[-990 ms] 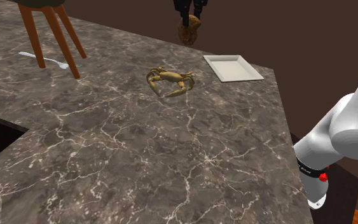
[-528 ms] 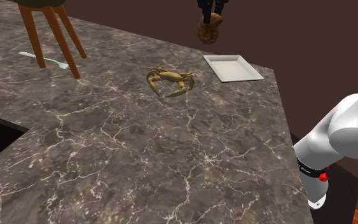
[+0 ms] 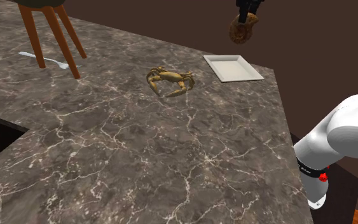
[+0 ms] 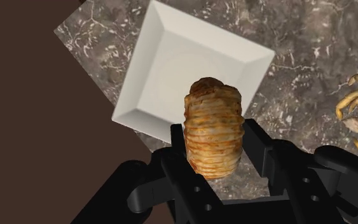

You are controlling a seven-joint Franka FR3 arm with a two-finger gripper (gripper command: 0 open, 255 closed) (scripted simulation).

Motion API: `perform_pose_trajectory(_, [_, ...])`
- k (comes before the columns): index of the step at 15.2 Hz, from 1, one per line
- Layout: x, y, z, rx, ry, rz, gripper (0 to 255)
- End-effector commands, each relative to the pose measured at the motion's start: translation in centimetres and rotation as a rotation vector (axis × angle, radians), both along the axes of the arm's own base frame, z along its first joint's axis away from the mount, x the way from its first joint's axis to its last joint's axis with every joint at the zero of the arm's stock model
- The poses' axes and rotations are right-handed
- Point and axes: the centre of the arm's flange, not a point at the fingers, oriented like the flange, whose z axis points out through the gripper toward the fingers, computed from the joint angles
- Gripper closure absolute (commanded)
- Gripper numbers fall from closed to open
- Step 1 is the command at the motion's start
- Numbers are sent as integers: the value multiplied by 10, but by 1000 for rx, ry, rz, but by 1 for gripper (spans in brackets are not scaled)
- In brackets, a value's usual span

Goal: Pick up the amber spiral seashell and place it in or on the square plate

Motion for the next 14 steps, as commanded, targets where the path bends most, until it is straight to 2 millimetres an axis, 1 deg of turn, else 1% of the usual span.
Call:
perform_pose_trajectory(1, [-26, -24, 4, 1, 0, 1, 255])
perform_pose_trajectory(14, [-26, -24, -65, 1, 0, 1, 255])
